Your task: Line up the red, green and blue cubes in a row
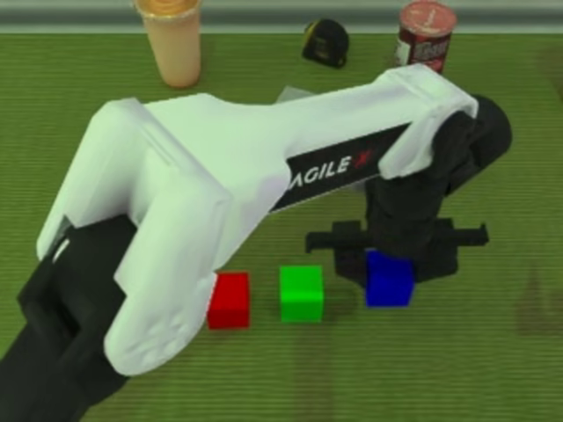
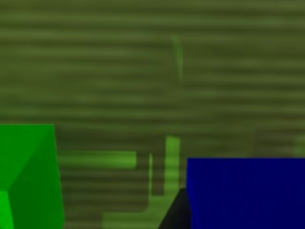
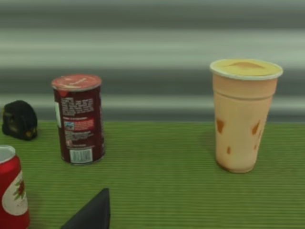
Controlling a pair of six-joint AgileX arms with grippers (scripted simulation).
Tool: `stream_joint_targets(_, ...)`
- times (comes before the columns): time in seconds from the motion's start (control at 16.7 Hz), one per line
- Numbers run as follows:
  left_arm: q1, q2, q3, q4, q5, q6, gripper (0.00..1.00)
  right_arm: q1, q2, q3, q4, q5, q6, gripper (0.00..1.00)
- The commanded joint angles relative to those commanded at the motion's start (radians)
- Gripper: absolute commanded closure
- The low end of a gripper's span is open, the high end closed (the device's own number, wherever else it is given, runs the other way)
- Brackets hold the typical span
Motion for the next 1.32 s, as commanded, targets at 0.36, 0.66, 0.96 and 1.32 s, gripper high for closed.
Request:
stream_joint_targets(0.36,0.000,0.002,-0.020,0.020,-0.001,-0.002,0.92,0.000,0.000,0.000,0.000,0.000,0.000,0.00)
stream_joint_targets(0.66,0.000,0.002,-0.020,0.020,-0.001,-0.002,0.55,0.000,0.000,0.000,0.000,0.000,0.000,0.00)
stream_joint_targets(0.96,0.000,0.002,-0.020,0.020,-0.001,-0.002,0.17,0.000,0.000,0.000,0.000,0.000,0.000,0.00)
stream_joint_targets(1.32,0.000,0.002,-0.020,0.020,-0.001,-0.002,0.00,0.000,0.000,0.000,0.000,0.000,0.000,0.00)
